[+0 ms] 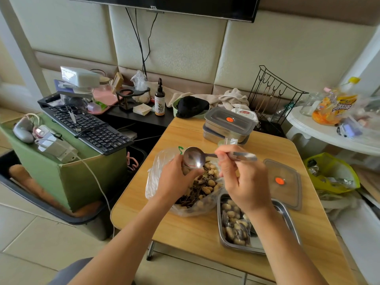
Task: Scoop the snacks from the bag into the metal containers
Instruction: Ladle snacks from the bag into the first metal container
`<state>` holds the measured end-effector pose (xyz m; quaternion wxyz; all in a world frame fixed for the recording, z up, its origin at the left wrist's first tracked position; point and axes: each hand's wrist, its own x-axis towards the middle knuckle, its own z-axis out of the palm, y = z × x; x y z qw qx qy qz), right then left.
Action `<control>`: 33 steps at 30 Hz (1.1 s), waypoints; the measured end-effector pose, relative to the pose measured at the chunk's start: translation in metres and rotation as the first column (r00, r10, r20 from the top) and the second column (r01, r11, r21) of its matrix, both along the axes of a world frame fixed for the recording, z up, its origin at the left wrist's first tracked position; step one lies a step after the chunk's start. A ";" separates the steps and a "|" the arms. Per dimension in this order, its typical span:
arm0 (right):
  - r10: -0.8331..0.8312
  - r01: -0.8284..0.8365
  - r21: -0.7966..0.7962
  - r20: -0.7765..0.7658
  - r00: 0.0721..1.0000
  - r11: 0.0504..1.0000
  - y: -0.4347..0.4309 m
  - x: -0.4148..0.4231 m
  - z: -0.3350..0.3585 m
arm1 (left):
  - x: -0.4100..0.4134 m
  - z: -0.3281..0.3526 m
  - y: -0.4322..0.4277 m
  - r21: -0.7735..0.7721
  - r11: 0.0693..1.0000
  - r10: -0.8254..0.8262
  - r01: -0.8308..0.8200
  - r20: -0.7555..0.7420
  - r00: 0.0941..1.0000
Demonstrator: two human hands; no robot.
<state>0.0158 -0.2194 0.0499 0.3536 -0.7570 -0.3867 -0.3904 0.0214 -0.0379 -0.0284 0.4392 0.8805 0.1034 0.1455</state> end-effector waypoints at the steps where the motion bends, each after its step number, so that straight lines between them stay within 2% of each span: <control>1: -0.024 0.025 0.036 -0.017 1.000 0.999 -0.002 0.002 0.000 | 0.000 0.000 0.001 -0.009 1.000 -0.001 0.001 -0.001 1.000; 3: -0.099 0.113 0.139 -0.098 0.990 0.984 -0.006 0.005 0.000 | -0.002 0.001 0.002 -0.029 1.000 0.005 -0.004 0.005 1.000; 6: -0.102 0.221 0.313 -0.355 0.929 0.924 -0.012 0.009 -0.001 | -0.006 0.006 0.005 -0.031 0.998 0.046 -0.045 0.040 0.998; 9: -0.011 0.365 0.415 -0.648 0.761 0.833 -0.015 0.015 -0.004 | -0.009 0.009 0.010 -0.041 0.994 0.103 -0.100 0.073 0.992; 11: 0.095 0.455 0.457 -0.778 0.621 0.765 -0.014 0.021 -0.009 | -0.009 0.010 0.013 -0.043 0.992 0.121 -0.118 0.079 0.990; 14: 0.299 0.540 0.506 -0.853 0.428 0.673 -0.005 0.023 -0.017 | -0.009 0.010 0.013 -0.031 0.991 0.129 -0.127 0.072 0.989; 16: 0.395 0.573 0.540 -0.842 0.368 0.617 0.002 0.022 -0.021 | -0.011 0.011 0.011 -0.032 0.991 0.131 -0.129 0.069 0.989; 20: 0.442 0.621 0.562 -0.823 0.357 0.546 0.003 0.026 -0.025 | -0.014 0.012 0.006 -0.019 0.993 0.120 -0.119 0.059 0.991; 23: 0.398 0.626 0.552 -0.833 0.385 0.550 0.000 0.027 -0.024 | -0.015 0.013 0.006 -0.008 0.994 0.110 -0.110 0.055 0.992; 28: 0.092 0.549 0.410 -0.853 0.514 0.728 -0.002 0.022 -0.023 | -0.014 0.014 0.006 0.000 0.995 0.105 -0.105 0.037 0.994; 30: -0.035 0.497 0.326 -0.808 0.587 0.805 0.000 0.019 -0.025 | -0.014 0.014 0.006 0.002 0.995 0.101 -0.101 0.035 0.994; 33: -0.145 0.438 0.250 -0.710 0.689 0.864 0.006 0.017 -0.028 | -0.014 0.013 0.005 0.007 0.995 0.096 -0.096 0.028 0.995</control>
